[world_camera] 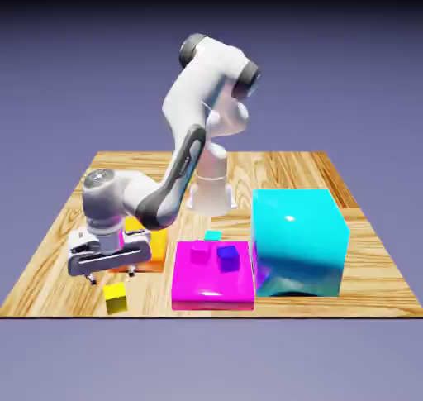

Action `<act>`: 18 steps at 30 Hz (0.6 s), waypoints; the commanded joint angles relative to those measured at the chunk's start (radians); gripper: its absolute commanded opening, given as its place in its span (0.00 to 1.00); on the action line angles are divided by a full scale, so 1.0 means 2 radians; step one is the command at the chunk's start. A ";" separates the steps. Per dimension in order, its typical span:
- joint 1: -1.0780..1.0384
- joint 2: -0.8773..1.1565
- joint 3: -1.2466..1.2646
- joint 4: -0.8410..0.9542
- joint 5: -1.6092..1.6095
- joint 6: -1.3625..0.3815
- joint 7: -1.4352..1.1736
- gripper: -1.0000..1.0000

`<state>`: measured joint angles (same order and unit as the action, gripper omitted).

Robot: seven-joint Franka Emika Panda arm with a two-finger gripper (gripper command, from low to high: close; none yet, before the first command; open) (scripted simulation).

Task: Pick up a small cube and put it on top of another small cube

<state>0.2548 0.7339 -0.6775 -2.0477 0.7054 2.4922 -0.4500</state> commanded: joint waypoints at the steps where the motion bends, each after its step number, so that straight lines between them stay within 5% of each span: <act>1: -0.010 0.014 0.013 0.004 0.012 0.010 -0.008 0.50; 2: -0.010 0.014 0.013 0.004 0.012 0.010 -0.008 0.00; 18: 0.147 -0.257 -0.025 -0.140 -0.262 -0.037 -0.079 0.00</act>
<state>0.5485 0.2194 -0.7274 -2.3285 0.1824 2.4169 -0.6075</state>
